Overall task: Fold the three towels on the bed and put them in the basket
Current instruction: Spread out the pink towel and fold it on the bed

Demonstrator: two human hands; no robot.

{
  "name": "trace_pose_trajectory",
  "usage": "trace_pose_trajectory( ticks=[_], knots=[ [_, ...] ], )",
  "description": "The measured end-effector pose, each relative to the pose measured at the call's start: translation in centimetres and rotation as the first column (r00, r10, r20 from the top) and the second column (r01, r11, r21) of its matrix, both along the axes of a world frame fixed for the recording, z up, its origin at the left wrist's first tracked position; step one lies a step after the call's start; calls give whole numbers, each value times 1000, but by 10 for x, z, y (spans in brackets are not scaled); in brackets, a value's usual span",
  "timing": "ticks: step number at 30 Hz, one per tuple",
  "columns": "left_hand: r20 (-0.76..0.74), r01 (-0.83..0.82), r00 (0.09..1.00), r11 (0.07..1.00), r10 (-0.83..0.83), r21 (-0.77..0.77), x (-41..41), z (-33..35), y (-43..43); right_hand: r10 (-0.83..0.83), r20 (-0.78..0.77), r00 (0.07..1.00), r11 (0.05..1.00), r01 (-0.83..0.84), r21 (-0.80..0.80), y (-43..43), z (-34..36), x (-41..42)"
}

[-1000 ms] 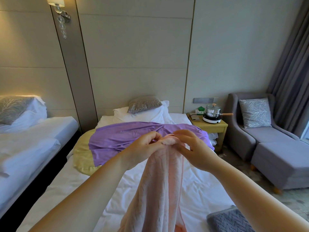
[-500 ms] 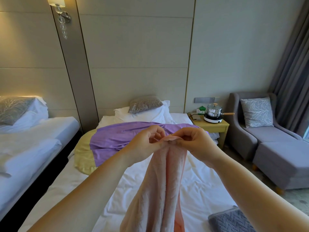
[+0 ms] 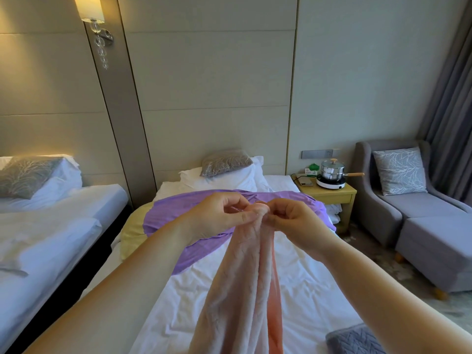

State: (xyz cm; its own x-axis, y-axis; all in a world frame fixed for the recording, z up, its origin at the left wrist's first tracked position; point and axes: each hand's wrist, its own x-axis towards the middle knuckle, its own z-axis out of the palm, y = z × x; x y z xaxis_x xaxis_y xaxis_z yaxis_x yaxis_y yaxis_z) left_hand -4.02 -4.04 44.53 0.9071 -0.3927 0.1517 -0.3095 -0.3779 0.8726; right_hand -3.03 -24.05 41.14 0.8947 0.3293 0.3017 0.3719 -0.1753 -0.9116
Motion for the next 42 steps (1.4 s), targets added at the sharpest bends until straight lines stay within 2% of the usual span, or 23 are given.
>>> trace_pose_trajectory(
  ticks=[4,11,14,17,20,24,26,29,31,33,34,36,38,39,41,42],
  knots=[
    [60,-47,997,999,48,-19,1,1,-1,59,25,998,998,-58,-40,0,9,1],
    [309,-218,931,975,197,36,7,21,-6,97,31,995,995,-97,-10,6,4,3],
    [369,-286,877,952,307,-110,12,44,-4,107,47,993,994,-104,-45,8,-6,3],
    [387,-270,843,915,375,-299,13,77,3,93,33,995,988,-88,-124,6,-21,5],
    [399,-268,821,893,408,-362,12,102,10,100,29,995,978,-93,-185,6,-29,9],
    [389,-414,744,832,543,-369,15,116,33,11,41,999,974,-1,-226,-3,-27,13],
    [349,-521,682,762,643,-385,19,115,51,-56,31,998,988,60,-140,-14,-18,16],
    [193,-640,646,662,739,-390,26,98,70,-126,52,991,990,123,62,-23,7,18],
    [74,-704,625,602,777,-377,29,84,72,-123,74,990,988,115,100,-20,23,16],
    [54,-748,603,588,796,-308,29,70,65,-89,102,991,992,80,96,-13,33,13],
    [74,-736,626,619,776,-272,28,64,58,-74,117,990,995,65,81,-9,37,12],
    [86,-597,771,763,631,-248,20,50,37,-33,124,992,999,29,37,-3,42,8],
    [75,-341,930,922,359,-184,11,37,14,33,103,994,999,-31,-15,3,46,4],
    [57,-203,976,974,210,-105,8,30,6,68,92,993,997,-65,-42,5,47,1],
    [2,23,1000,997,-23,73,2,19,-6,129,70,989,990,-124,-69,4,49,-3],
    [-3,64,998,986,-64,155,1,15,-10,146,54,988,988,-143,-66,2,48,-5]
  ],
)
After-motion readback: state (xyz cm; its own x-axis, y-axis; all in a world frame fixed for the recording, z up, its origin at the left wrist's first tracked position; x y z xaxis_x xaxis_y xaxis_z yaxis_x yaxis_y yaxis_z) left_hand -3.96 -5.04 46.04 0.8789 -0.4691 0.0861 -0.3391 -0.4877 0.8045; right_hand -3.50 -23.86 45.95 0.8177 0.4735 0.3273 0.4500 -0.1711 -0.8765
